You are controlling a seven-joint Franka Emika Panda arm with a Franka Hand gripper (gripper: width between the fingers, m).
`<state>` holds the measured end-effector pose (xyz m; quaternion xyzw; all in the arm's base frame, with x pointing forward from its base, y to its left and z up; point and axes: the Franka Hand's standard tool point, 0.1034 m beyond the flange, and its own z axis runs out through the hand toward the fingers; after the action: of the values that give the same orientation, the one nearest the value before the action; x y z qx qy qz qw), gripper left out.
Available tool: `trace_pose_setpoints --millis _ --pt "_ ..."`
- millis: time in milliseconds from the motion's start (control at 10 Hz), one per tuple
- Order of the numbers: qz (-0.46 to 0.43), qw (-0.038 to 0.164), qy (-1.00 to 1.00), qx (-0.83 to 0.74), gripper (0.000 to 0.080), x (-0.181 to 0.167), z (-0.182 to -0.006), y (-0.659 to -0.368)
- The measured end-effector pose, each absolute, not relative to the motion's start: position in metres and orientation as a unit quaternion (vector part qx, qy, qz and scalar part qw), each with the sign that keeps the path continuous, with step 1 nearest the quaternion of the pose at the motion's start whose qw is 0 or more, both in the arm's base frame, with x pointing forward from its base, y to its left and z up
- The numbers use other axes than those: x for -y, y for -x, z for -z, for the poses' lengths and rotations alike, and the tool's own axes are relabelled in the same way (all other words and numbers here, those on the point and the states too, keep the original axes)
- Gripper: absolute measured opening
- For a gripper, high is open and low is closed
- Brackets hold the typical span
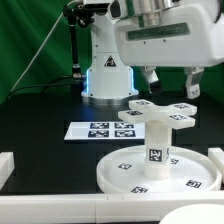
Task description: Assemble round table
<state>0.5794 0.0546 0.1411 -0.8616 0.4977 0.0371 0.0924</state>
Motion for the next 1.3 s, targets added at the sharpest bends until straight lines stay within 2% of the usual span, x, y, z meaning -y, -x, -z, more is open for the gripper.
trace_pose_setpoints --millis 400,800,1300 --pt "-0.021 0.098 0.915 -0.390 0.0649 -0.0537 -0.1394 -0.5804" --pt "0.010 0.067 0.994 -0.083 0.0649 -0.0478 -0.1419 -0.5835" --pt "0.010 0.062 0.993 0.104 0.0649 -0.0465 -0.1451 -0.5834"
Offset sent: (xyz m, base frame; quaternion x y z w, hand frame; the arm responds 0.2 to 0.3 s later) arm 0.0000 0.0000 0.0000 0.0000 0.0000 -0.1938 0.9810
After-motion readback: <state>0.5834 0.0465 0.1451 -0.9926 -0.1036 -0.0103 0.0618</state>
